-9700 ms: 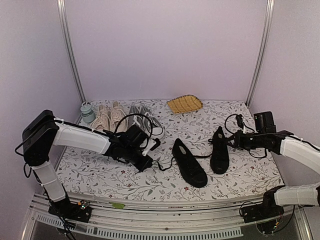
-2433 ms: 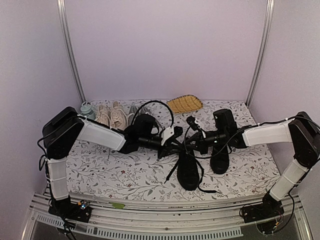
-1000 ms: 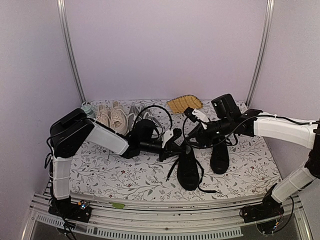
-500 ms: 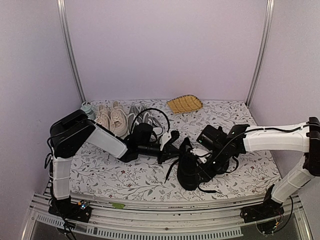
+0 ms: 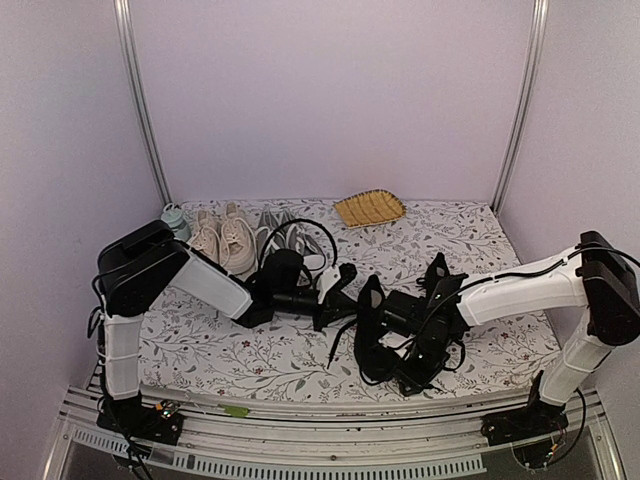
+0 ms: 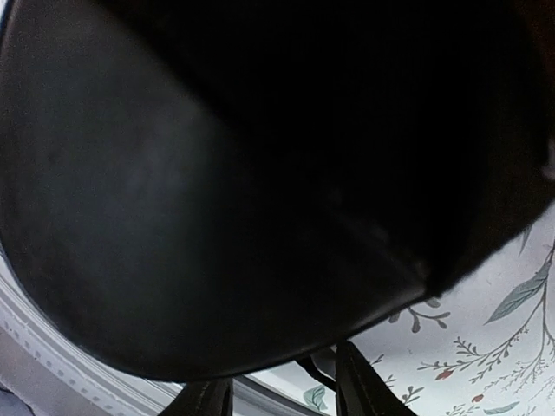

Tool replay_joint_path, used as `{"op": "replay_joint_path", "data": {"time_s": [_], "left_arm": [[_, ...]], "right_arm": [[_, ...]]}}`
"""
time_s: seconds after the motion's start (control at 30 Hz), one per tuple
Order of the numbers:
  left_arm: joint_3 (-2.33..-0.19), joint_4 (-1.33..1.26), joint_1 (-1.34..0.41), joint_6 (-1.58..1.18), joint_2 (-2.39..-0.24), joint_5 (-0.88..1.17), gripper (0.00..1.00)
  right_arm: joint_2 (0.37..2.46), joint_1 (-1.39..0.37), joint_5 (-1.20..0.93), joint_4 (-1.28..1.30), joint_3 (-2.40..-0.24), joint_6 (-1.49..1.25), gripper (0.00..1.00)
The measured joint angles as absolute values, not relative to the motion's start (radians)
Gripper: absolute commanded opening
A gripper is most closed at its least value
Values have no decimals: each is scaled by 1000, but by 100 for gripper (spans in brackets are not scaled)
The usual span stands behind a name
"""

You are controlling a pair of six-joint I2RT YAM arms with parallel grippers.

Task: Tie the shoes
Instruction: Pick up the half-tied shoelace from the center of the board.

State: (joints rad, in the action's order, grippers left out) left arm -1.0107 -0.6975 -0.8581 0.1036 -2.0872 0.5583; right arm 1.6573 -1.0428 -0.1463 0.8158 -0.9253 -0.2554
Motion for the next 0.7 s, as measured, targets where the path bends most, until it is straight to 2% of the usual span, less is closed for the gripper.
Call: {"op": "replay_joint_path", "data": {"time_s": [0.1,0.17,0.5,0.7], "left_arm": [[-1011,-698,-858,104,-2085,556,0],[-1011,-698,-859,105,-2085,552,0],[-1010,-698,-863,115,-2085,540,0],[-1006,-698,-879,128,-2084,521,0]], "right_arm": [[1666,-1048,-125,824,-931,-261,8],[1672,-1046,-102,833,-937,-275,2],[1617,-1021,-89,889,-962,-295,1],[1449,-812,-196,767,-1130,-247,0]]}}
